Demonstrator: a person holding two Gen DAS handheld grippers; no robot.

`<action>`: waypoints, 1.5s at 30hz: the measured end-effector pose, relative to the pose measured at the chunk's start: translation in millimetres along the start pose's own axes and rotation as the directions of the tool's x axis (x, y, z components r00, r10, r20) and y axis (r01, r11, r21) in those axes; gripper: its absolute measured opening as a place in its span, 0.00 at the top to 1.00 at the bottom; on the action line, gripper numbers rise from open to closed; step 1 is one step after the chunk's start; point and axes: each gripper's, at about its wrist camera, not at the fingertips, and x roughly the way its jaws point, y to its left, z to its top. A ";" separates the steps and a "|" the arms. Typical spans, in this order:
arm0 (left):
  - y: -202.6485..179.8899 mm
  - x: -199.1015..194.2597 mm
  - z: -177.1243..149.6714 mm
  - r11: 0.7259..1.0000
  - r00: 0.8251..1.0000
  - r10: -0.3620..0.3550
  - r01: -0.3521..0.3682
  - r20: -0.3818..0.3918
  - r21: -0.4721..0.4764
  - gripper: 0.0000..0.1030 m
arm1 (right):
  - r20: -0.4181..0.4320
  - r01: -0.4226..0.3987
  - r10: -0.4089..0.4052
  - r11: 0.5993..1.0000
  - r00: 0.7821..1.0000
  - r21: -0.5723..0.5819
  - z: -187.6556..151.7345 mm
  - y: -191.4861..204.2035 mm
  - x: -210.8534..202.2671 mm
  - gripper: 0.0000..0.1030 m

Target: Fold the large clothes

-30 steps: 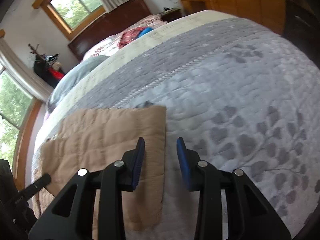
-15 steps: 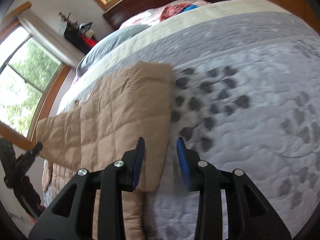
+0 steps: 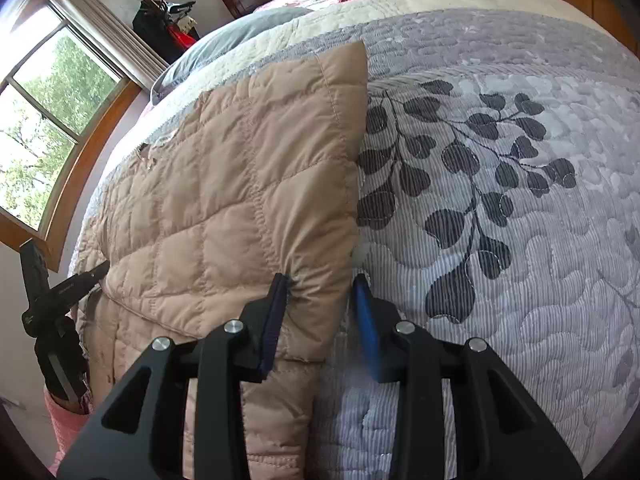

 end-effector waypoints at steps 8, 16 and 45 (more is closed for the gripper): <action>-9.4 -5.3 2.2 0.999 0.999 0.046 -0.046 0.005 0.018 0.84 | 0.024 -0.010 0.009 1.000 1.000 0.020 0.3 4.9 -12.0 0.65; -49.3 -68.0 5.5 0.993 0.985 0.092 -0.101 0.146 0.054 0.65 | 0.133 0.030 -0.017 0.995 0.991 -0.095 4.0 68.3 -71.3 0.64; -95.1 -6.8 -25.4 0.986 0.997 0.080 -0.081 0.015 0.144 0.58 | 0.101 0.049 -0.029 0.978 0.995 -0.204 -18.4 121.9 3.9 0.61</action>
